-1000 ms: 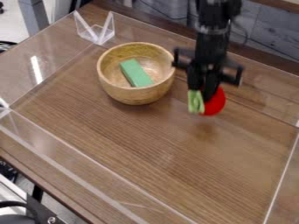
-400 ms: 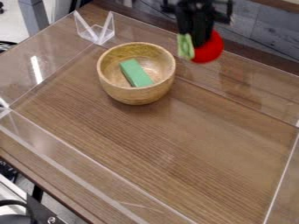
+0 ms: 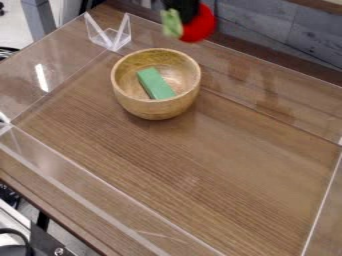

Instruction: Move the red fruit to the left

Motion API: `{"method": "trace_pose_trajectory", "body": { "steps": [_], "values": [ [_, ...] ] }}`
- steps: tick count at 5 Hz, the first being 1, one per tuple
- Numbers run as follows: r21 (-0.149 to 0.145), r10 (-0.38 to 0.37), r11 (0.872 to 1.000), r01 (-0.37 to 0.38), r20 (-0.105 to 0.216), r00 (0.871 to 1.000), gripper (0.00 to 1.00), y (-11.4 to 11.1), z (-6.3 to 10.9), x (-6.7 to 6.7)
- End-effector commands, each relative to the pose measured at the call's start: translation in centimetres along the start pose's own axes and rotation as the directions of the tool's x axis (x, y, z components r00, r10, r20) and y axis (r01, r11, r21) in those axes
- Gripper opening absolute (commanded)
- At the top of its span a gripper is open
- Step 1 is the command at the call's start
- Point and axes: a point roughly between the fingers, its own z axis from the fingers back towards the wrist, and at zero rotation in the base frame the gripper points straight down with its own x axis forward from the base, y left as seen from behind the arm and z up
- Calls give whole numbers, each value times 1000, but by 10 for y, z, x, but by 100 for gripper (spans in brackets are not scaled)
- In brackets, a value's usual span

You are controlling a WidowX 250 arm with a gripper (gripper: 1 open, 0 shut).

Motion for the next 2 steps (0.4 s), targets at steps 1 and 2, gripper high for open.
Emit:
{"method": "trace_pose_trajectory", "body": {
  "steps": [1,2],
  "values": [
    [37,7,999,-9,57,998,0,7,15,1],
    [48,31,998,-34,46,998,0,12,6,-2]
  ]
}}
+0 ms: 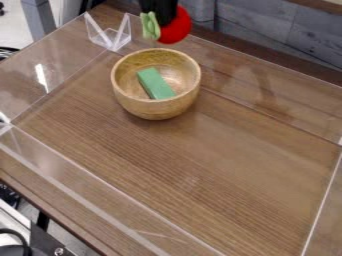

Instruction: Move the red fruit to the left

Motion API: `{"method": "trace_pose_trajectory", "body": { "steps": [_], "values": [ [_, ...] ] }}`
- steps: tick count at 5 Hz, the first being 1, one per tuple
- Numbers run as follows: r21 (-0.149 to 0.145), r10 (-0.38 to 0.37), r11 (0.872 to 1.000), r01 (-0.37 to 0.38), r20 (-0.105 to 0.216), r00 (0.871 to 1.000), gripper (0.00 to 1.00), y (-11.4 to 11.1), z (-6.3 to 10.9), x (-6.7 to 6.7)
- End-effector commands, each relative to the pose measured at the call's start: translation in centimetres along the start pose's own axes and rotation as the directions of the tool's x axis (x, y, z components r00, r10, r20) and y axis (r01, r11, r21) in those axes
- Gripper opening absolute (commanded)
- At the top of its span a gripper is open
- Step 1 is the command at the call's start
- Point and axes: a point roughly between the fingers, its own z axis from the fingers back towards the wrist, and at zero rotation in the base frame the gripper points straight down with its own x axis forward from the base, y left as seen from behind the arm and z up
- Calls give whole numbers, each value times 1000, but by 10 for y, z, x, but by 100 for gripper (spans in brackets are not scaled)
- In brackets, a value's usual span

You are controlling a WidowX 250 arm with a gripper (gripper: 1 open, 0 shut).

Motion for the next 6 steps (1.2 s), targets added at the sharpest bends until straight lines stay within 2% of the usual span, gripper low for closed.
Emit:
{"method": "trace_pose_trajectory", "body": {
  "steps": [1,2,4,6],
  "values": [
    [17,-6,1000,5,36,999,0,18,9,4],
    [23,-20,1000,19,25,999,0,35,5,6],
    [21,-109,994,109,-3,994,0,70,-8,11],
    [17,-114,993,114,-17,993,0,70,-26,3]
  ]
}}
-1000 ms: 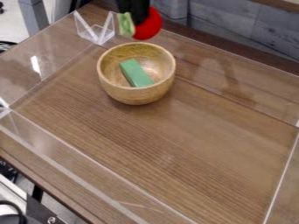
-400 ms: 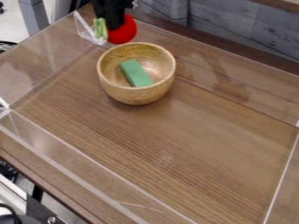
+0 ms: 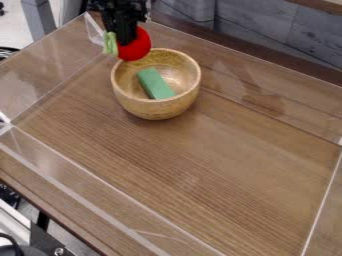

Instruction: Move the red fruit to the left

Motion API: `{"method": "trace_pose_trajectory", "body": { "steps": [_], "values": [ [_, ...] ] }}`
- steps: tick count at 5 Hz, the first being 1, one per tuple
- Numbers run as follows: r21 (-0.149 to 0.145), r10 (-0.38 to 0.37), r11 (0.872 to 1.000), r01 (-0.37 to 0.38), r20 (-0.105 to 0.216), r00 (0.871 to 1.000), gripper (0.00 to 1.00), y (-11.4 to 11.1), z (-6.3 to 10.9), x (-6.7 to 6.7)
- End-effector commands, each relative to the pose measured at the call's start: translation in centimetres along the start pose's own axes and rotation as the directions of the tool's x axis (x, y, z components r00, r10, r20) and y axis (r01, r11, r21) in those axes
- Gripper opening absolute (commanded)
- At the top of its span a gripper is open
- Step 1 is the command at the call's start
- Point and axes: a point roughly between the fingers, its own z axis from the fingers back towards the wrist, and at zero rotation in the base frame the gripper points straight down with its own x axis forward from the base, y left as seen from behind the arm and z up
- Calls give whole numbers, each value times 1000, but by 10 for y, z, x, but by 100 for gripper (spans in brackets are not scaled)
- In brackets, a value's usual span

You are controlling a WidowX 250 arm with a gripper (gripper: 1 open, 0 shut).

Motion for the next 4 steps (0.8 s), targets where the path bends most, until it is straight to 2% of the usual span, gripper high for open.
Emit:
{"method": "trace_pose_trajectory", "body": {
  "steps": [1,2,3,4],
  "values": [
    [21,19,1000,-20,41,999,100,10,14,12],
    [21,35,999,-36,41,999,100,16,15,20],
    [23,5,1000,-6,23,1000,100,20,5,19],
    [23,22,999,-22,14,1000,100,15,0,22]
  ]
}}
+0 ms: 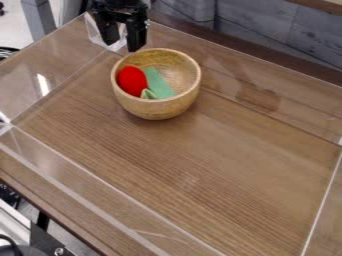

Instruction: Move the red fruit to the left

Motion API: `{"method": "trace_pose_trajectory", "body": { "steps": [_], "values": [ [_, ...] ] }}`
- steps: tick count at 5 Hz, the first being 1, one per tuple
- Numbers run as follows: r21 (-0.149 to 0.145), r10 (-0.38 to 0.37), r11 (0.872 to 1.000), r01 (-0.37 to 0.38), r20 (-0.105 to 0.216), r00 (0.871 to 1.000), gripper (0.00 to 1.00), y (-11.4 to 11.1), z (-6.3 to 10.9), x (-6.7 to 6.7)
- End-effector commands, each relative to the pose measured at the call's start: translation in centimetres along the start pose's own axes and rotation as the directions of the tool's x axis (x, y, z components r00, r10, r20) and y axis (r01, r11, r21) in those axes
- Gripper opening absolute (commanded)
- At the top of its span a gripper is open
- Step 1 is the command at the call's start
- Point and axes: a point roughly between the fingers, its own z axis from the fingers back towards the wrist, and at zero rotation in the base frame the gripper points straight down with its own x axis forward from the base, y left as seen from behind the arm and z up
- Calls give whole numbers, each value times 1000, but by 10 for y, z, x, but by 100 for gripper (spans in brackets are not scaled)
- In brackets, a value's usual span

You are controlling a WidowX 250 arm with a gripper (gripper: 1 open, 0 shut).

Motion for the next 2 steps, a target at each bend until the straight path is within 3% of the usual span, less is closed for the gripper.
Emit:
{"method": "trace_pose_trajectory", "body": {
  "steps": [1,2],
  "values": [
    [24,5,1000,-6,38,999,100,-4,11,9],
    [24,1,1000,-2,29,1000,100,-17,18,14]
  ]
}}
